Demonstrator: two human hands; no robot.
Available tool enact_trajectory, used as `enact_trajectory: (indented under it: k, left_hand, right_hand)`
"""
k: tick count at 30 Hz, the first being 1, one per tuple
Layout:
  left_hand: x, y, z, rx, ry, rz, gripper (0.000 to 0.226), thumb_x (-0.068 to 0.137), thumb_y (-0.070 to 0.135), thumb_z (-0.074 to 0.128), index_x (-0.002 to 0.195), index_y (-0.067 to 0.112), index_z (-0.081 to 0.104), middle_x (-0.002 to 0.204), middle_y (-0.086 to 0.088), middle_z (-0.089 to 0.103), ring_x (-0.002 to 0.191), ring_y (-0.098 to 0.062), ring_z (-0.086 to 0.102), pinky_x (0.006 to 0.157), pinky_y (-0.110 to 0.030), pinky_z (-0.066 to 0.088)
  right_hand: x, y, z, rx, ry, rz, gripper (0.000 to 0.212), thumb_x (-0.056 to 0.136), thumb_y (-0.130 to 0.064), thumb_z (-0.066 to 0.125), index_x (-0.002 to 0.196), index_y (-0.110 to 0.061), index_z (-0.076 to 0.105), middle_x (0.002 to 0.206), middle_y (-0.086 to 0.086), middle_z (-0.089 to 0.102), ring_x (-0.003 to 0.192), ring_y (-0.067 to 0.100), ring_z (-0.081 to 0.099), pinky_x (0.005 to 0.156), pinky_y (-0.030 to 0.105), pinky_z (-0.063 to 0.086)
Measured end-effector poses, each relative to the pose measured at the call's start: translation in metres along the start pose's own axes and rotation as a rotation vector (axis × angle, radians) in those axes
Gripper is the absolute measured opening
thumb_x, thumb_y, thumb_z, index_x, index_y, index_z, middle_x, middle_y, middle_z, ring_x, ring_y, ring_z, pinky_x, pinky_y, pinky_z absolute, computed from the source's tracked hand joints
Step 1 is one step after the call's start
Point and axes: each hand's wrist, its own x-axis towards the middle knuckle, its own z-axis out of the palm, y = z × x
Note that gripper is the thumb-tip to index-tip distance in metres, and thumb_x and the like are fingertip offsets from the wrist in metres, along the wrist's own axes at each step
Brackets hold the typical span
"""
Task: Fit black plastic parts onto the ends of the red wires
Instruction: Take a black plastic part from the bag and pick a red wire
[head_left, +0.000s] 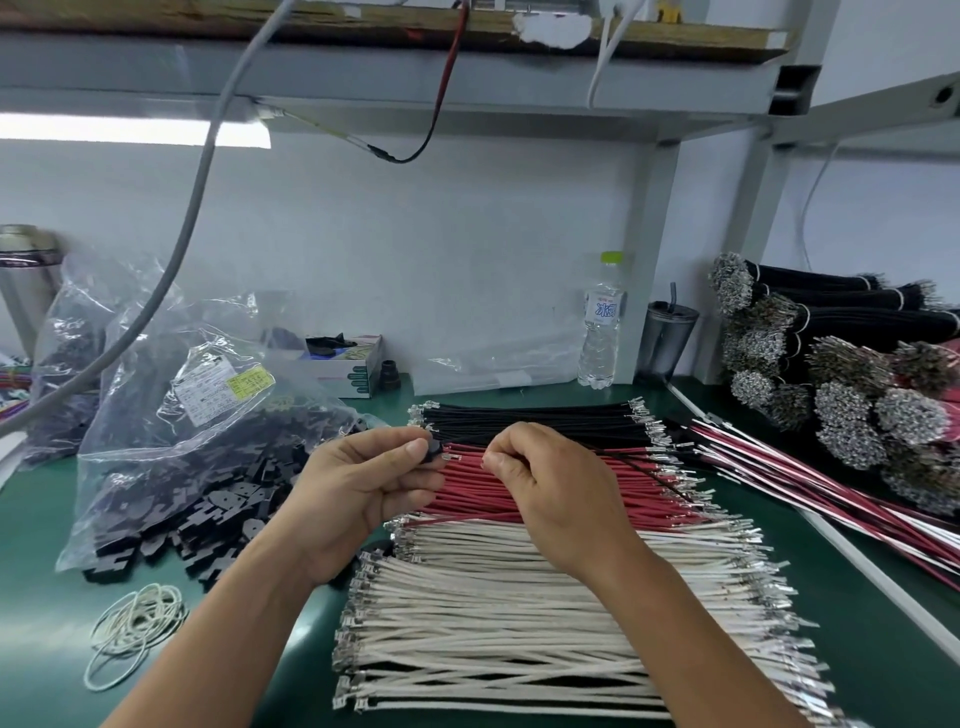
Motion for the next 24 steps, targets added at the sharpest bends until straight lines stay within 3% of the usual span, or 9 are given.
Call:
enact_trajectory:
  k: [4, 9, 12, 17, 20, 24]
  left_hand:
    - [0.0, 0.0, 0.0, 0.019, -0.011, -0.007, 0.023, 0.077, 0.01, 0.075, 0.097, 0.001, 0.081, 0.094, -0.024, 0.077, 0.07, -0.022, 0.076, 0.06, -0.028, 0.063]
    - [-0.001, 0.0, -0.001, 0.023, -0.043, -0.006, 0.022, 0.081, 0.01, 0.073, 0.1, 0.001, 0.08, 0.094, -0.025, 0.076, 0.07, -0.023, 0.076, 0.061, -0.028, 0.064]
    - [-0.002, 0.001, -0.001, 0.025, -0.058, -0.007, 0.021, 0.082, 0.01, 0.071, 0.099, 0.001, 0.08, 0.092, -0.024, 0.076, 0.068, -0.022, 0.075, 0.06, -0.028, 0.063]
    - [-0.005, 0.003, 0.0, 0.067, -0.092, -0.013, 0.018, 0.082, 0.01, 0.07, 0.094, 0.001, 0.081, 0.085, -0.023, 0.074, 0.061, -0.022, 0.071, 0.054, -0.027, 0.06]
    - [-0.006, 0.003, -0.001, 0.129, -0.11, 0.001, 0.021, 0.078, 0.011, 0.074, 0.095, 0.0, 0.081, 0.086, -0.023, 0.074, 0.062, -0.022, 0.071, 0.055, -0.027, 0.06]
    - [-0.005, 0.003, -0.002, 0.149, -0.11, 0.022, 0.024, 0.075, 0.012, 0.076, 0.095, 0.001, 0.081, 0.087, -0.023, 0.075, 0.063, -0.023, 0.072, 0.059, -0.029, 0.063]
  right_hand:
    - [0.001, 0.003, -0.001, 0.01, -0.021, 0.029, 0.015, 0.103, -0.04, 0.048, 0.092, -0.038, 0.058, 0.085, -0.026, 0.056, 0.08, -0.01, 0.052, 0.067, 0.017, 0.037]
    - [0.002, 0.001, -0.005, 0.069, -0.087, 0.048, 0.019, 0.103, -0.039, 0.048, 0.095, -0.03, 0.063, 0.099, -0.019, 0.067, 0.093, 0.0, 0.06, 0.082, 0.034, 0.05]
    - [0.001, 0.001, -0.007, 0.093, -0.098, 0.049, 0.019, 0.103, -0.039, 0.049, 0.095, -0.03, 0.065, 0.099, -0.019, 0.068, 0.094, 0.0, 0.061, 0.083, 0.035, 0.05]
    - [0.001, 0.002, -0.009, -0.005, -0.099, 0.023, 0.017, 0.099, -0.04, 0.053, 0.088, -0.032, 0.064, 0.084, -0.022, 0.065, 0.079, -0.003, 0.058, 0.067, 0.023, 0.041]
    - [0.001, 0.001, -0.01, -0.083, -0.041, 0.019, 0.018, 0.095, -0.04, 0.056, 0.084, -0.031, 0.066, 0.075, -0.02, 0.063, 0.072, 0.0, 0.058, 0.061, 0.023, 0.038]
    - [0.002, 0.002, -0.011, 0.085, -0.048, 0.103, 0.021, 0.09, -0.048, 0.064, 0.075, -0.033, 0.066, 0.067, -0.023, 0.064, 0.067, -0.001, 0.059, 0.061, 0.025, 0.042]
